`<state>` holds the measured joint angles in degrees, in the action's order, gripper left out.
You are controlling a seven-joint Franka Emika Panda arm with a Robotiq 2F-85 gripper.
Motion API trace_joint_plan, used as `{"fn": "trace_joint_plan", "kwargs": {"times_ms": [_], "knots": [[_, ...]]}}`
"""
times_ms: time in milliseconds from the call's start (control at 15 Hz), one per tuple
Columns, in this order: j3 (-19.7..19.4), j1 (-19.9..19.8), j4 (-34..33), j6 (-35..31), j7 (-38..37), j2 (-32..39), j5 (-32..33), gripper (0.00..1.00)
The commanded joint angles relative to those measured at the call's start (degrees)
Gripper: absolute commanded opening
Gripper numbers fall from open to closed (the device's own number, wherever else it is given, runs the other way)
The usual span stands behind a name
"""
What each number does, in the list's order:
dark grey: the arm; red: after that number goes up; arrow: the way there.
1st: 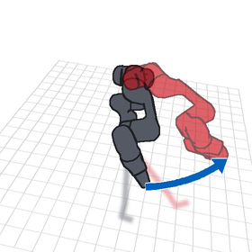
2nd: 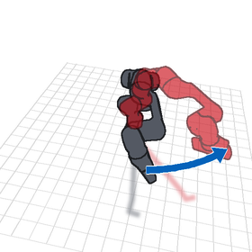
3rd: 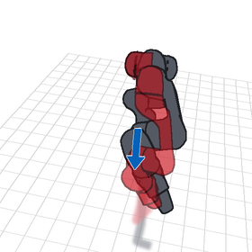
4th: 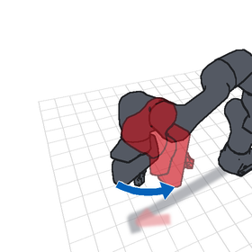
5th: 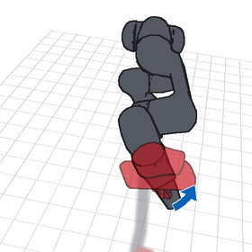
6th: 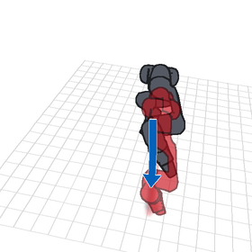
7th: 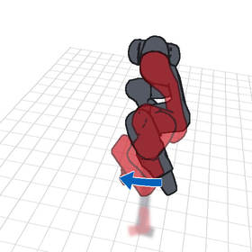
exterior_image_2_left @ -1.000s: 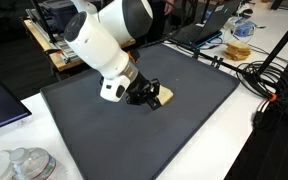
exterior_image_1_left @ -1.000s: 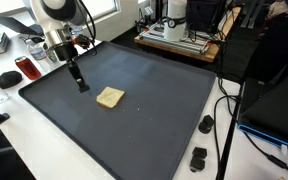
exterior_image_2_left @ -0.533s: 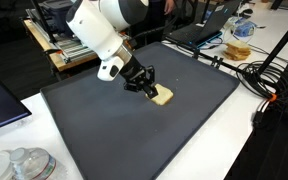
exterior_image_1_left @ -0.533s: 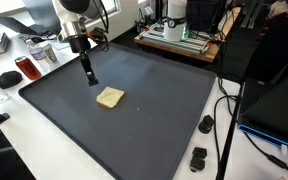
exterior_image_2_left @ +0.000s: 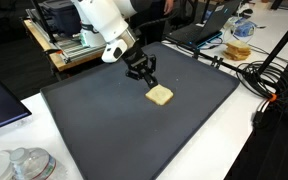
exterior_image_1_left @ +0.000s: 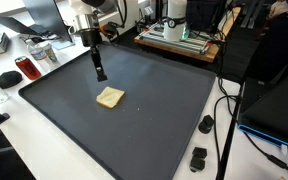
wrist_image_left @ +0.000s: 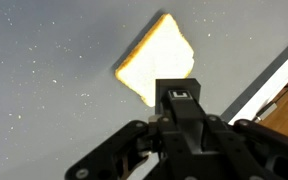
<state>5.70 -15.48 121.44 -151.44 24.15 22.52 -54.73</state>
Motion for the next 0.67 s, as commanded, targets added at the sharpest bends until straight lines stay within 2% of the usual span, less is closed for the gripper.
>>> {"fn": "trace_joint_plan", "kwargs": {"times_ms": [0,67,267,600], "knots": [[-2.5,5.8,5.5,-5.6,-5.9,-5.0,1.5,0.05],[-1.8,6.3,6.4,-8.0,-7.9,-5.5,2.6,0.05],[-2.9,10.6,8.6,-12.4,-14.3,-6.9,6.8,0.05],[-6.2,17.2,11.7,-18.1,-28.8,-8.0,21.1,0.05]]}}
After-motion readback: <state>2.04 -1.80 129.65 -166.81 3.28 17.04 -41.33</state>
